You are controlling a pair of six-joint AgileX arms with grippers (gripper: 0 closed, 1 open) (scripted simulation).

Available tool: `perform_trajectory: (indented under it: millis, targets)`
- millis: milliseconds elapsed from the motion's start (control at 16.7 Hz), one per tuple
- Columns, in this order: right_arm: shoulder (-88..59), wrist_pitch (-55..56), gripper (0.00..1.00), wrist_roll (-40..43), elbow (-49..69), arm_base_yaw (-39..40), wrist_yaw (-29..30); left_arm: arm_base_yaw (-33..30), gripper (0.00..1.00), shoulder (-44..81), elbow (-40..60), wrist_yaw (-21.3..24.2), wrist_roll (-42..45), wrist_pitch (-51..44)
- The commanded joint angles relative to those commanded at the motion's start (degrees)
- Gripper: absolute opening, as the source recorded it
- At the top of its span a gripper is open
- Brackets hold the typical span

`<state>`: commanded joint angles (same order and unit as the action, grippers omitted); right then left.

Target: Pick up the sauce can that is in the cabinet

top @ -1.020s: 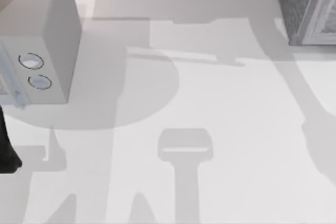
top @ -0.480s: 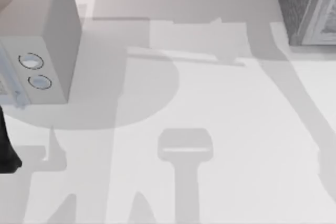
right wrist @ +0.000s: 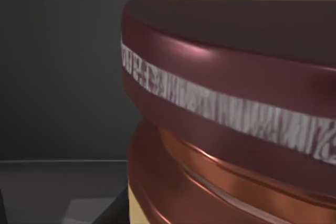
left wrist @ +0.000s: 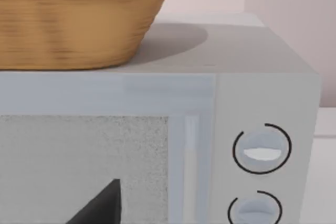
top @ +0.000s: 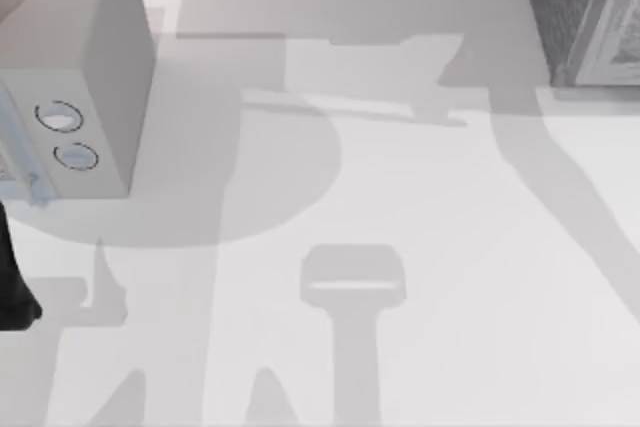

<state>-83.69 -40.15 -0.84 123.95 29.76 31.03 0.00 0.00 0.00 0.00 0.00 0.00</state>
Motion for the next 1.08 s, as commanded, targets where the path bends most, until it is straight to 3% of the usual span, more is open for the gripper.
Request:
perform_trajectory:
  millis: [300,540,780,1080]
  targets:
    - [1.4,0.8,0.0,-0.2,-1.4,-0.8,-1.4,0.0,1.0,0.0,0.0,0.0,0.0,0.0]
    - [9.3,4.2,0.0,-0.5,-12.1,-3.8,-7.9,0.0,1.0,0.0,0.0,0.0,0.0,0.0]
    - [21.9,9.7,0.0,-0.8,-32.3,-8.7,-16.3,0.0,1.0,0.0,0.0,0.0,0.0,0.0]
    - [42.6,19.3,0.0,-0.7,-67.3,-16.4,-25.5,0.0,1.0,0.0,0.0,0.0,0.0,0.0]
